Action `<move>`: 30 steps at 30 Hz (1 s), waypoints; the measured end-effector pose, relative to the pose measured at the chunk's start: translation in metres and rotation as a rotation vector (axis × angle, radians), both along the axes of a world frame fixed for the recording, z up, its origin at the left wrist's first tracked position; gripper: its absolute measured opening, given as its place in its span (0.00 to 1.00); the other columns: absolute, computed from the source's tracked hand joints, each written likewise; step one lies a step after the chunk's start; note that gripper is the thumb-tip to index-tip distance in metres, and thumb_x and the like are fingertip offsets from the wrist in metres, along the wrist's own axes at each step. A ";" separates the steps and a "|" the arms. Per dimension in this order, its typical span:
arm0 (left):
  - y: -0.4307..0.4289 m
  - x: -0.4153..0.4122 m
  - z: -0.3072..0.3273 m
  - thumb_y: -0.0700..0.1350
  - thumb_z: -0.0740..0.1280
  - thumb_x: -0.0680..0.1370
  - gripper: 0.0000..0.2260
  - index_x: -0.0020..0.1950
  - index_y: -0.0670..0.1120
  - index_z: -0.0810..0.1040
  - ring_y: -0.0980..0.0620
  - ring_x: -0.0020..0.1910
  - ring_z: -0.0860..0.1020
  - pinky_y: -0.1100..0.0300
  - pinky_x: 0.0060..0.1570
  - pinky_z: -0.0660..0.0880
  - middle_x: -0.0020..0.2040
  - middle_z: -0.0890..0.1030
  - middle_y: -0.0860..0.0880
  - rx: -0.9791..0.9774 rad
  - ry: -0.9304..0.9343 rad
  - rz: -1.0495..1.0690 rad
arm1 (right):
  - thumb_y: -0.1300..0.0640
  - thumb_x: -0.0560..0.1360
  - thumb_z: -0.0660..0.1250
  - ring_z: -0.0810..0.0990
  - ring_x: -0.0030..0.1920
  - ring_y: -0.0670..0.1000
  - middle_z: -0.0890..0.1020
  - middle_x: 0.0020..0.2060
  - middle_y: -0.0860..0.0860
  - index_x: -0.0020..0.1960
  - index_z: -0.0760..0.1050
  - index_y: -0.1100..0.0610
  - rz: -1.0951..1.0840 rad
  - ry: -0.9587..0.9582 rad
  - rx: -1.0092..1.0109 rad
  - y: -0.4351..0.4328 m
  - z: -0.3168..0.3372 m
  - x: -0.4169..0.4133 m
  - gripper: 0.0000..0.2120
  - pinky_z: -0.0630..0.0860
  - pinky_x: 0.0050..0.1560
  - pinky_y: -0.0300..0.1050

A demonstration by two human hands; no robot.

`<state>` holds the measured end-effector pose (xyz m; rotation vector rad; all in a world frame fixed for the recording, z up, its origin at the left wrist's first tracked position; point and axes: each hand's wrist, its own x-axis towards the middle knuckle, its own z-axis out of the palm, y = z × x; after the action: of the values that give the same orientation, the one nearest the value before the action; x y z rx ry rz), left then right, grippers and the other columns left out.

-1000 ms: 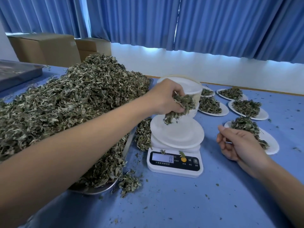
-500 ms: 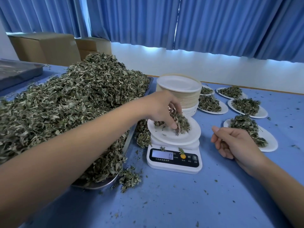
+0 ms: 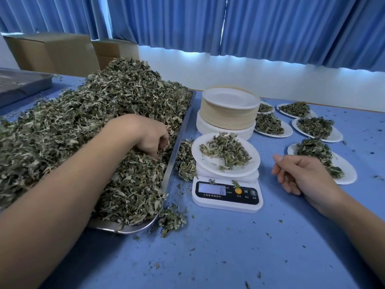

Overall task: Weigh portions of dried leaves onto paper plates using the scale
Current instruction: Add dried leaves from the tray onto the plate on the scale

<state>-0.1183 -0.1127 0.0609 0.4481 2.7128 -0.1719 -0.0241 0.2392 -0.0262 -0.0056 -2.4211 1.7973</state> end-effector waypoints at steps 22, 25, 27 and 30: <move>0.009 0.006 0.024 0.39 0.79 0.71 0.07 0.41 0.48 0.84 0.51 0.38 0.83 0.59 0.39 0.78 0.37 0.84 0.49 0.492 0.307 0.041 | 0.40 0.75 0.68 0.71 0.23 0.51 0.77 0.29 0.58 0.37 0.82 0.60 0.017 0.009 0.041 0.000 -0.001 0.002 0.22 0.66 0.22 0.39; 0.010 0.008 0.028 0.39 0.79 0.71 0.07 0.41 0.48 0.84 0.54 0.35 0.83 0.62 0.36 0.75 0.37 0.85 0.50 0.526 0.302 0.022 | 0.41 0.75 0.68 0.71 0.24 0.52 0.77 0.29 0.58 0.37 0.82 0.60 0.019 0.012 0.048 -0.001 -0.001 0.002 0.22 0.67 0.22 0.39; 0.012 0.009 0.028 0.39 0.79 0.71 0.07 0.41 0.49 0.84 0.54 0.35 0.83 0.62 0.36 0.74 0.38 0.85 0.50 0.524 0.295 0.007 | 0.41 0.75 0.68 0.71 0.24 0.52 0.77 0.29 0.58 0.37 0.82 0.60 0.021 0.013 0.052 -0.001 -0.001 0.002 0.22 0.67 0.23 0.39; 0.013 0.010 0.027 0.39 0.79 0.71 0.07 0.42 0.49 0.84 0.54 0.37 0.83 0.62 0.36 0.74 0.38 0.85 0.50 0.530 0.295 0.002 | 0.43 0.77 0.68 0.72 0.24 0.52 0.77 0.30 0.58 0.37 0.82 0.60 0.026 0.014 0.054 -0.001 -0.001 0.003 0.21 0.67 0.23 0.39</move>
<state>-0.1083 -0.1001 0.0881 0.6052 3.0333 0.5352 -0.0211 0.2382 -0.0268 0.0438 -2.4705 1.7356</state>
